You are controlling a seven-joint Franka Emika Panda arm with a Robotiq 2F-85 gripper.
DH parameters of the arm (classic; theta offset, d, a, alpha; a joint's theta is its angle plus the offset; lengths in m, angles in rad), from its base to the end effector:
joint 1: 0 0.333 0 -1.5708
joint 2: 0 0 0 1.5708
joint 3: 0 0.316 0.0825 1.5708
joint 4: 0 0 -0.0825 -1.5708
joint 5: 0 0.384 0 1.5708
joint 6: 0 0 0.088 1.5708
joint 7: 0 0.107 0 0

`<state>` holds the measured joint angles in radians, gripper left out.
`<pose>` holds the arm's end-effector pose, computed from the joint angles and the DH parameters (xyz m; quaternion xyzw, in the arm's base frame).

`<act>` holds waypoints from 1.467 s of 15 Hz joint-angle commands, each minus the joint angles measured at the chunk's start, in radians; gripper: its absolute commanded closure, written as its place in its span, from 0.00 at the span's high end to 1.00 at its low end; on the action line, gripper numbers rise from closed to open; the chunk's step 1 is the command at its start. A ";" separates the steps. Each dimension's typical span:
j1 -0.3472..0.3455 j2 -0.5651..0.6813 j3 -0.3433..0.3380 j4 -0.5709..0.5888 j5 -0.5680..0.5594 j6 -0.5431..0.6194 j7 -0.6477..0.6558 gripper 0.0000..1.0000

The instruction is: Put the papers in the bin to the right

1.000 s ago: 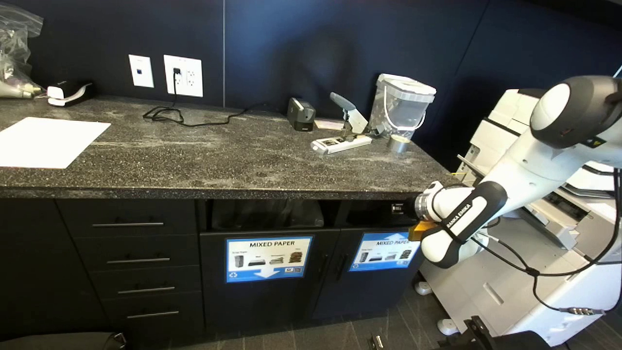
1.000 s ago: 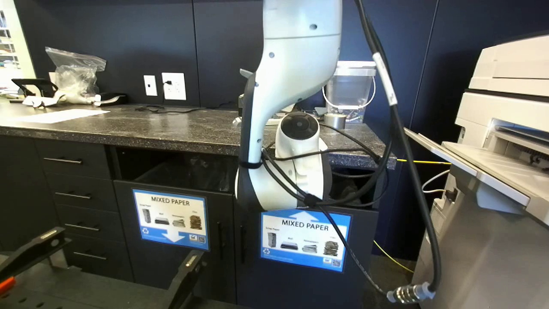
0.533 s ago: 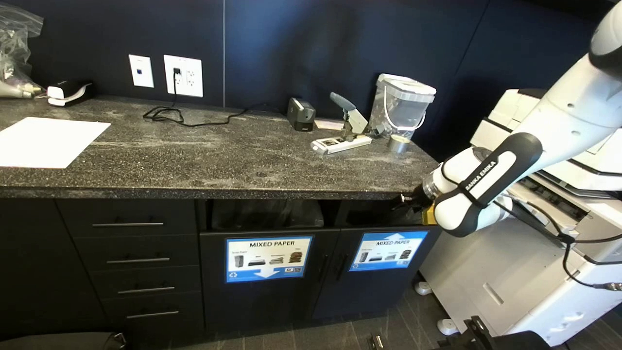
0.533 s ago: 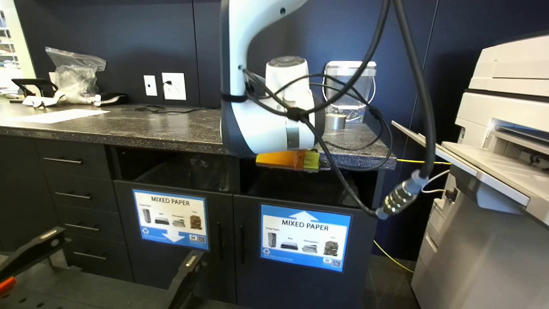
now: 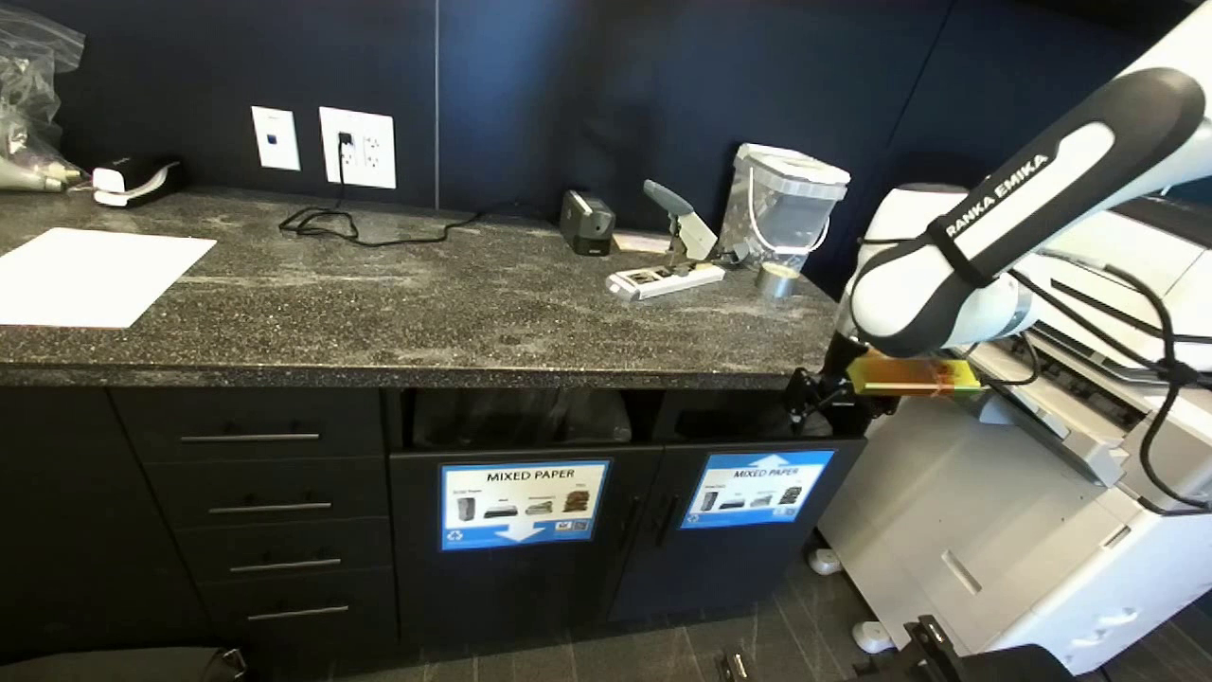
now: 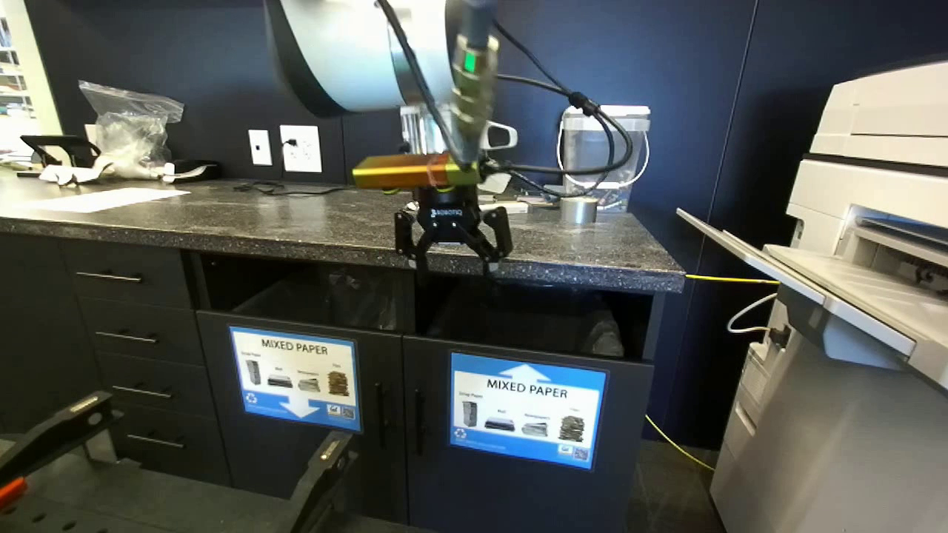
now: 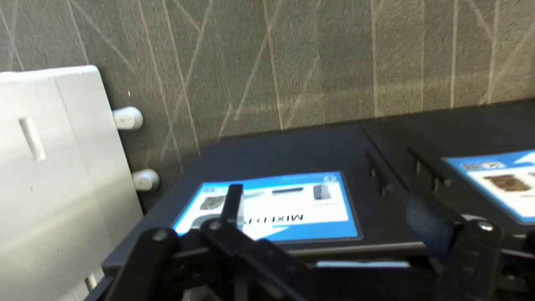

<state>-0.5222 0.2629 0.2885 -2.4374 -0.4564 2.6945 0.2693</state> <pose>0.4777 -0.0934 0.2023 0.9967 -0.0507 0.0106 0.0620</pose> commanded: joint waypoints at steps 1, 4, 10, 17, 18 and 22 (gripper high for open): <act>-0.045 -0.254 0.103 -0.138 0.231 -0.158 -0.102 1.00; 0.156 -0.419 -0.058 -0.177 0.411 -0.296 -0.174 1.00; 0.348 -0.750 -0.236 -0.216 0.399 -0.607 -0.215 1.00; 0.452 -0.977 -0.272 -0.177 0.404 -0.837 -0.242 1.00; 0.443 -0.933 -0.269 -0.174 0.391 -0.814 -0.221 1.00; 0.454 -0.965 -0.268 -0.175 0.392 -0.829 -0.222 1.00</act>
<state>-0.0835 -0.7030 0.0330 -2.6144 -0.0562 1.8678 0.0386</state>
